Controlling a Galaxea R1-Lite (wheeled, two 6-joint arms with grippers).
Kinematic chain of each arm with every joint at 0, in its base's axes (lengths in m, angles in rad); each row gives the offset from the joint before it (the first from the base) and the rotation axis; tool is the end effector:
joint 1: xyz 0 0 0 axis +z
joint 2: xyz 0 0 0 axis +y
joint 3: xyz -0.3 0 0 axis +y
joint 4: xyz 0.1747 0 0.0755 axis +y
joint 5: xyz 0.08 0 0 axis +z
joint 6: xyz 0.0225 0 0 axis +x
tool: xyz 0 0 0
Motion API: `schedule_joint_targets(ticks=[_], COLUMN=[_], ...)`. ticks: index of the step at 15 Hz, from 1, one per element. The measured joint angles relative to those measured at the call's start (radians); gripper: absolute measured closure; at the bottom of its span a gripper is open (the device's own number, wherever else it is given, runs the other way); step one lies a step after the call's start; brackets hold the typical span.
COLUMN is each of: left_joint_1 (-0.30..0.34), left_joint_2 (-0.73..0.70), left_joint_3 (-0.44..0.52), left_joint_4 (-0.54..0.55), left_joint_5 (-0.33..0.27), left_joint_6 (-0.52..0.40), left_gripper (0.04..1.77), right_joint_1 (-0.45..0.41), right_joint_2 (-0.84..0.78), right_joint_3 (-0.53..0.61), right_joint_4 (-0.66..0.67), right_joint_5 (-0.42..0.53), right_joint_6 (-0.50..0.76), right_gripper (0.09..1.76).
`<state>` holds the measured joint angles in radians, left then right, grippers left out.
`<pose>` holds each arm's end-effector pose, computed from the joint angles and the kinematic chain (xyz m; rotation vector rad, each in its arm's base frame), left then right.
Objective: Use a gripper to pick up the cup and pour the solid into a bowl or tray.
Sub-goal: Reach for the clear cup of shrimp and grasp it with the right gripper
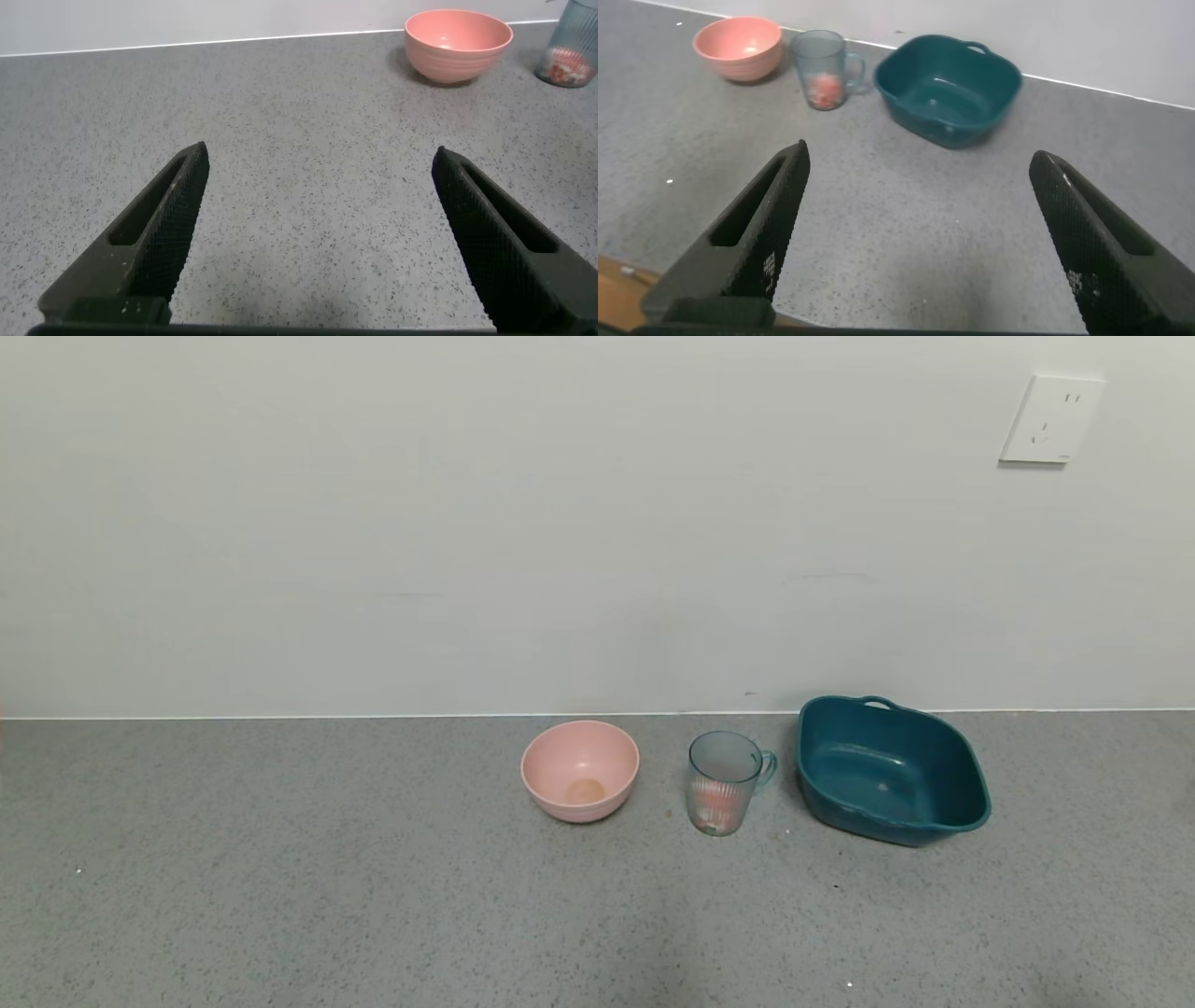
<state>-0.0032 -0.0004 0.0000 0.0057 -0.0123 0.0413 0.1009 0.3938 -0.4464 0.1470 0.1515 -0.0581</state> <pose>-0.0228 -0.0002 0.0749 0.0413 0.0050 -0.0156 -0.0051 0.0029 0.1901 -0.0554 0.0873 0.2549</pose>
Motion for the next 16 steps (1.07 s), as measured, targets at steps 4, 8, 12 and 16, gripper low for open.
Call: schedule_joint_targets(ticks=[4,8,12,16], left_joint_1=[0.000,0.000,0.000,0.000], left_joint_2=[0.000,0.000,0.000,0.000], left_joint_3=[0.000,-0.001,0.000,0.000], left_joint_4=[0.000,0.000,0.000,0.000], left_joint_5=[0.000,0.000,0.000,0.000], left_joint_6=[0.000,0.000,0.000,0.000], left_gripper=[0.09,0.09,0.09,0.09], right_joint_1=[0.090,0.133,0.159,0.195], right_joint_2=[0.243,0.497,0.713,0.899], right_joint_3=[-0.107,-0.138,-0.168,-0.262], right_joint_4=[-0.073,-0.221,-0.336,-0.379], right_joint_5=[0.009,0.014,0.019,0.017], right_joint_6=[-0.011,-0.020,-0.021,-0.019], right_gripper=[0.14,0.14,0.14,0.14])
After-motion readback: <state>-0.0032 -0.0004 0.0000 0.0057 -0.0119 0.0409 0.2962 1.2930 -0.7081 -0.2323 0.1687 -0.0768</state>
